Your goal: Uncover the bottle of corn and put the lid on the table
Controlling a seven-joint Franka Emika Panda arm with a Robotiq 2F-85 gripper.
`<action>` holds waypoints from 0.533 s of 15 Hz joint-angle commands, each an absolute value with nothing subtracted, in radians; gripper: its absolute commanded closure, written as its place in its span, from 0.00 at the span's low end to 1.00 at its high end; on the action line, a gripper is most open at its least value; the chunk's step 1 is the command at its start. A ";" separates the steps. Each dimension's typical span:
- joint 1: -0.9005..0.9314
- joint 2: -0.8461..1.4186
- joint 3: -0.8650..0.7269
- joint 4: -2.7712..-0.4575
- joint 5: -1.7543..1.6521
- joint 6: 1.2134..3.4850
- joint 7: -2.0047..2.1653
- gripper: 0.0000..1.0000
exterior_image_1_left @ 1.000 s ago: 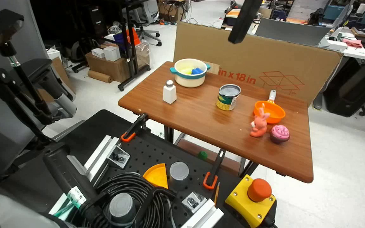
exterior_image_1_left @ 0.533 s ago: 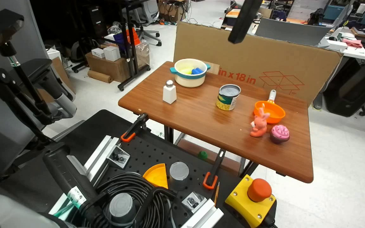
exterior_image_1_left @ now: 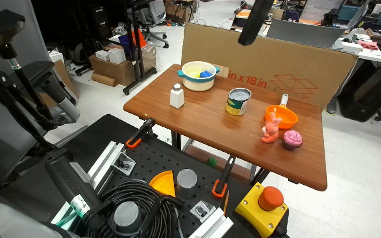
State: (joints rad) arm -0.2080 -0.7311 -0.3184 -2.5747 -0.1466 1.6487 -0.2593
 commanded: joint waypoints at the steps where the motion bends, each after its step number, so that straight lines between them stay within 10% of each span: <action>1: -0.212 -0.729 -0.315 -2.572 -0.144 1.646 -0.262 0.00; 8: -0.216 -0.712 -0.312 -2.552 -0.143 1.606 -0.233 0.00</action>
State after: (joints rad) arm -0.2090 -0.7137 -0.3180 -2.5540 -0.1466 1.6079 -0.2294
